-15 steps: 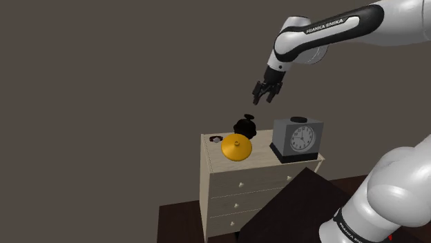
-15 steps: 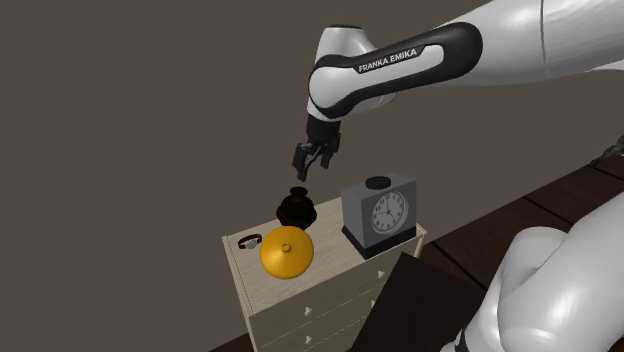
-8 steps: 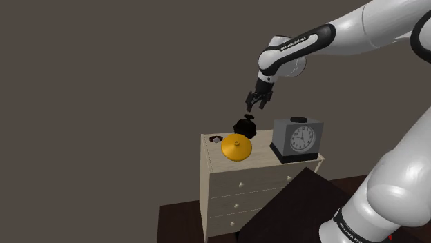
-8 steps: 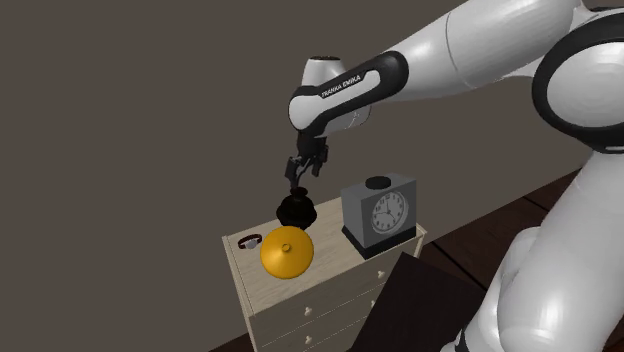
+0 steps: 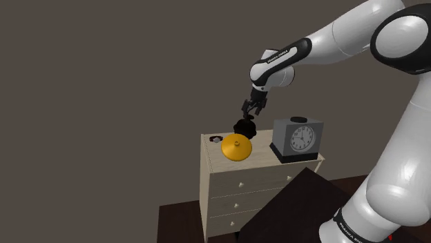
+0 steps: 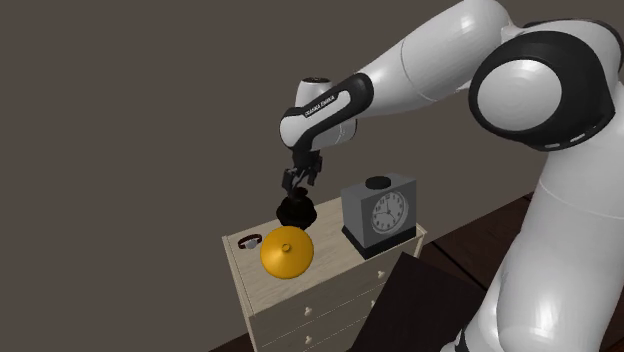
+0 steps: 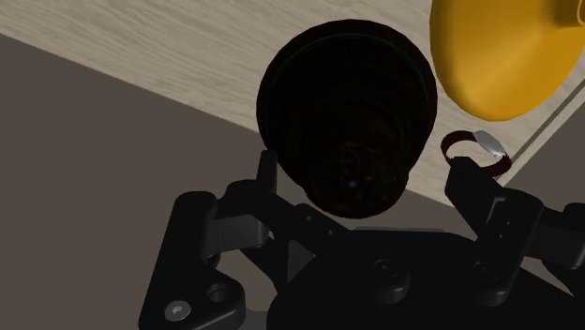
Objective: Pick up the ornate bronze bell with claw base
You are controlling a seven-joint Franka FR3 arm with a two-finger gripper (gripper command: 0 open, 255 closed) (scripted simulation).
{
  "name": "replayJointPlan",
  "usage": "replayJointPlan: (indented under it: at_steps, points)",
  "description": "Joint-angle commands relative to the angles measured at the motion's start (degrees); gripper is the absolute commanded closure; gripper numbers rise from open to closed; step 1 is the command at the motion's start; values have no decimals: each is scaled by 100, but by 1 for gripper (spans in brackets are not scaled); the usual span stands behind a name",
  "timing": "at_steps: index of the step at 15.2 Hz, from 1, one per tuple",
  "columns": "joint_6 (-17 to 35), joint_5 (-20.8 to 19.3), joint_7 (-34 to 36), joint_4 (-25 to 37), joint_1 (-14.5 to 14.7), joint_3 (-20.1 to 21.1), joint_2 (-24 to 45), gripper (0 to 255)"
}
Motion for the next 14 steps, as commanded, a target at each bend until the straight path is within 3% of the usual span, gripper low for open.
replayJointPlan:
  at_steps: [1, 4, 5, 14]
  points:
    - [140, 52, -48, -47, -6, 10, 96, 0]
    - [247, 95, -86, -84, -12, 20, 171, 0]
    - [248, 95, -86, -85, -12, 20, 171, 255]
    - [247, 95, -86, -84, -12, 20, 171, 255]
